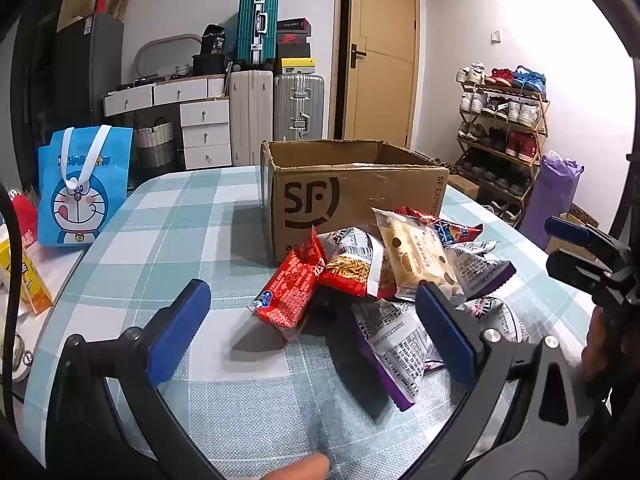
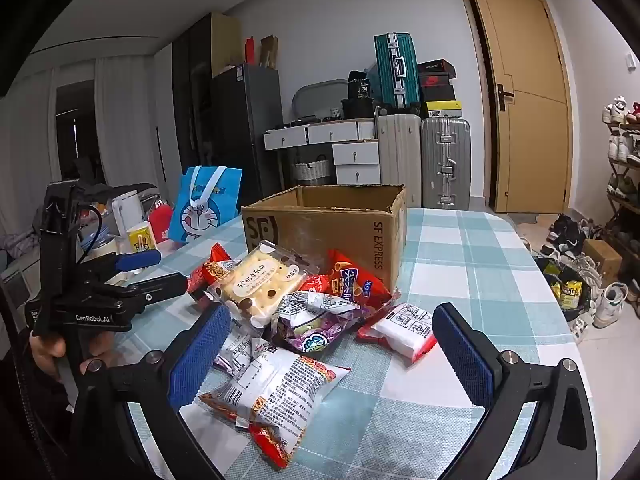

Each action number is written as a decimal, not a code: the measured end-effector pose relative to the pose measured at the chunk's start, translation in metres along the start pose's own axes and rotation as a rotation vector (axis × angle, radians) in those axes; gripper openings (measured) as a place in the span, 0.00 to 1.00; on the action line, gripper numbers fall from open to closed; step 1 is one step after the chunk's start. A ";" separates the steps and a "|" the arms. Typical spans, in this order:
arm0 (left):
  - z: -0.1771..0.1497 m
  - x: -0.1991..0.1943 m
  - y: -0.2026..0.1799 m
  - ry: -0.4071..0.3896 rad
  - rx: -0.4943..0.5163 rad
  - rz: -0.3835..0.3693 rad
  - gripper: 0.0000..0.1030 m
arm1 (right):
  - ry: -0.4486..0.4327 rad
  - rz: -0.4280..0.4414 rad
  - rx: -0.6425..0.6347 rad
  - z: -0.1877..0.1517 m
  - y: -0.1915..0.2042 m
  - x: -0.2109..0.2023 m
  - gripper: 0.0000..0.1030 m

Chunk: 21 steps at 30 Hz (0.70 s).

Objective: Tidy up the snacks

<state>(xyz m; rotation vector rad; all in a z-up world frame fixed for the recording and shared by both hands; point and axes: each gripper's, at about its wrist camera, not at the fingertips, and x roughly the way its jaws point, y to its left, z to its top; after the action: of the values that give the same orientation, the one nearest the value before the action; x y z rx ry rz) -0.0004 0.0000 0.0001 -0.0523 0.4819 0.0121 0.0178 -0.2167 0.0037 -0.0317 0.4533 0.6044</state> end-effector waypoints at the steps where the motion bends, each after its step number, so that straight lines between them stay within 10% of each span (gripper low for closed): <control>1: 0.000 0.000 0.000 0.000 -0.001 0.000 0.99 | 0.002 -0.002 0.000 0.000 0.000 0.000 1.00; 21: 0.000 0.001 0.001 0.010 -0.008 0.000 0.99 | 0.008 -0.008 0.005 0.001 0.002 0.001 1.00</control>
<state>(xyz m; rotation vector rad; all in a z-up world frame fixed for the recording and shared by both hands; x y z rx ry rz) 0.0002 0.0006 -0.0001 -0.0600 0.4916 0.0135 0.0178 -0.2144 0.0045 -0.0312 0.4618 0.5957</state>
